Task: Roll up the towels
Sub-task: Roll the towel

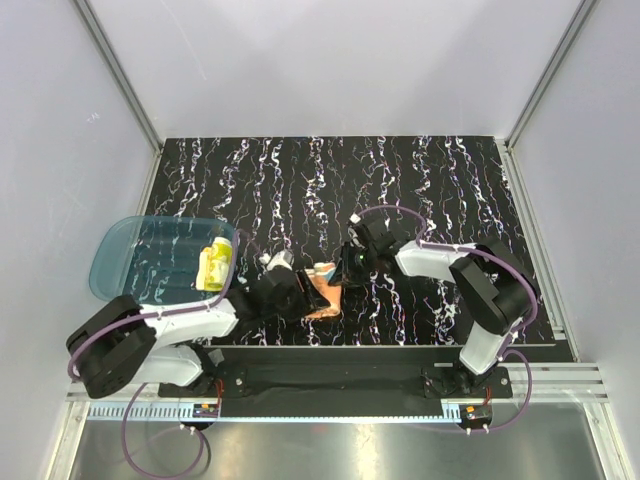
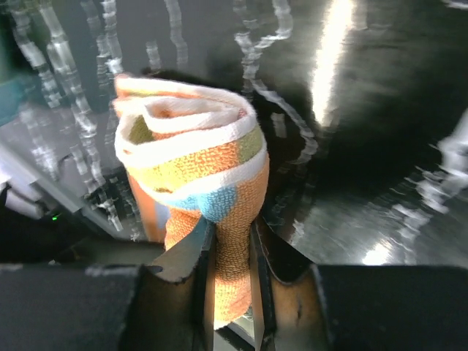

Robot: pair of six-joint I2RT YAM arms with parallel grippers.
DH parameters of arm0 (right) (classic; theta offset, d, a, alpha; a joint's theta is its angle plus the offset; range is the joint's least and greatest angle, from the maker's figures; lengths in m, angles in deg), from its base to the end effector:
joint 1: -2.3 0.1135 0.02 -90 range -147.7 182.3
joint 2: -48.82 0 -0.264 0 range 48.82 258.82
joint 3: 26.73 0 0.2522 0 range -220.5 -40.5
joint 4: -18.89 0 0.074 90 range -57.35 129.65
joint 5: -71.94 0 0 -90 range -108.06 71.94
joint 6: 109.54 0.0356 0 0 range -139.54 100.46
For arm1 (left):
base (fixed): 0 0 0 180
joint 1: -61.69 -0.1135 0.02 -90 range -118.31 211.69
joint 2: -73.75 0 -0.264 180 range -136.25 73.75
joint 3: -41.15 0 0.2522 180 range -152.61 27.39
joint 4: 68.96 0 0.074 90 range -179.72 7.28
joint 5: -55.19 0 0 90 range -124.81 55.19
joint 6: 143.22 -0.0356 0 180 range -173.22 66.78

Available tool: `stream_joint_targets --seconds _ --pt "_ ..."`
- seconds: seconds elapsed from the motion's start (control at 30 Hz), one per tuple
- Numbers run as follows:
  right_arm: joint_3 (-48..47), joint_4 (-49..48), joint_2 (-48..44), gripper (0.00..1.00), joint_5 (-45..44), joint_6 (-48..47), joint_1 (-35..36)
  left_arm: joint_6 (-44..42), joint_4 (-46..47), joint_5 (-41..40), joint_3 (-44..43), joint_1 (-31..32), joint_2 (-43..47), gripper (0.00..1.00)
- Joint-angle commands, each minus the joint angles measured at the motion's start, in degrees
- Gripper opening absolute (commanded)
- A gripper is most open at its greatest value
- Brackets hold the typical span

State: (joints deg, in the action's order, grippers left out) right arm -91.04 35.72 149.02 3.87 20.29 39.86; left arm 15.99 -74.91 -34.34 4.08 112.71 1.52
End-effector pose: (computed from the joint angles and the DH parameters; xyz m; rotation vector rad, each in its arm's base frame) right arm 0.2582 0.2153 0.1403 -0.1229 2.7024 0.9775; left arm 0.1433 -0.1776 0.1476 -0.3969 2.5095 -1.0066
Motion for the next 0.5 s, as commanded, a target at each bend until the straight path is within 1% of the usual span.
stream_joint_targets --seconds 0.0,0.03,0.07,0.1,0.17,0.2,0.37,0.4,0.47 --pt "-2.19 21.51 -0.36 0.08 -15.07 -5.47 -0.03 -9.95 -20.97 -17.13 -9.63 7.56 2.61 0.56" --pt "-3.23 22.76 -0.45 0.08 -17.17 -5.47 0.06 -11.28 -23.00 -23.43 -11.82 9.34 2.44 0.56" --pt "-3.77 23.99 -0.62 0.08 -18.06 -5.38 0.06 -12.60 -26.15 -26.02 -13.76 11.01 2.09 0.56" --pt "-4.38 26.35 -0.80 0.09 -18.59 -5.47 0.06 -14.17 -27.49 -30.31 -17.17 13.81 1.05 0.56" --pt "-6.05 27.95 -0.89 0.09 -19.73 -5.91 0.06 -16.90 -28.46 -33.15 -19.66 16.11 -0.36 0.56" --pt "-6.49 28.82 -1.23 0.09 -19.91 -5.91 -0.03 -18.39 -28.90 -35.34 -22.37 17.86 -2.46 0.56" --pt "-7.99 29.80 -1.15 0.10 -19.74 -6.26 0.06 -23.24 -25.75 -37.82 -28.98 22.35 -9.94 0.57" --pt "-8.08 29.97 -0.98 0.11 -19.74 -6.35 0.06 -23.77 -25.48 -38.00 -29.77 22.71 -12.56 0.57" --pt "-8.25 29.98 -0.89 0.11 -19.47 -6.35 0.06 -24.29 -23.56 -38.53 -31.27 23.07 -14.69 0.57"
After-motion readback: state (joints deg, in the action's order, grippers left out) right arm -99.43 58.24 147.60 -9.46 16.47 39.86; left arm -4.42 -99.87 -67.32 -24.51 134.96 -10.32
